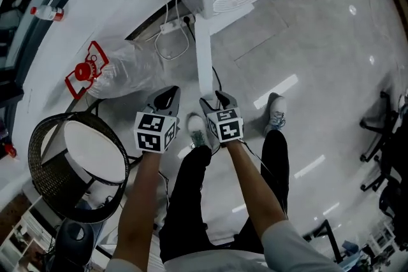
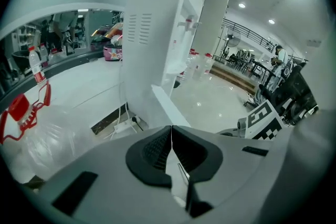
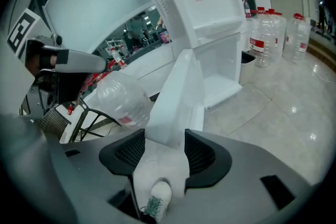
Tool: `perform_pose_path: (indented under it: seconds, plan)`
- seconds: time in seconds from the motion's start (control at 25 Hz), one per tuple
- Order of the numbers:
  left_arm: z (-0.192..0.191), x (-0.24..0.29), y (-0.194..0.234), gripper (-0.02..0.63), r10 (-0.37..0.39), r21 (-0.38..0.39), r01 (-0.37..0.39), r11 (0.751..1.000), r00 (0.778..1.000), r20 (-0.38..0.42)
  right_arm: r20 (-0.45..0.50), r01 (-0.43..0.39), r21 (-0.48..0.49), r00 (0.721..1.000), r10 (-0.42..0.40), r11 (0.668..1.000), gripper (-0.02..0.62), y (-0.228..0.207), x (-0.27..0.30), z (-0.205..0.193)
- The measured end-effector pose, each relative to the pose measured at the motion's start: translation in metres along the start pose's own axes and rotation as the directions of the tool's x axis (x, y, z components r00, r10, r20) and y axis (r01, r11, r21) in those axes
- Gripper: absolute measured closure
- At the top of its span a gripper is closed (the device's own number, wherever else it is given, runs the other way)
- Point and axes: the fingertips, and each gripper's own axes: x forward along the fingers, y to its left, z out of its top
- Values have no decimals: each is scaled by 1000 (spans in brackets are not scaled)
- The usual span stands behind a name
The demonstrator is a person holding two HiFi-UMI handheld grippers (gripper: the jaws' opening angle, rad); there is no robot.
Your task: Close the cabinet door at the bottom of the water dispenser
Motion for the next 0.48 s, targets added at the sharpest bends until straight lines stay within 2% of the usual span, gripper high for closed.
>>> perform_pose_path:
  seconds: [0.2, 0.48]
  plan:
    - [19, 37, -47, 585, -61, 2, 61, 998, 998, -7, 27, 35, 82, 999, -37, 996, 369, -55, -39, -2]
    - [45, 72, -98, 586, -79, 20, 79, 997, 997, -18, 29, 107, 30, 994, -107, 994, 383, -124, -71, 13]
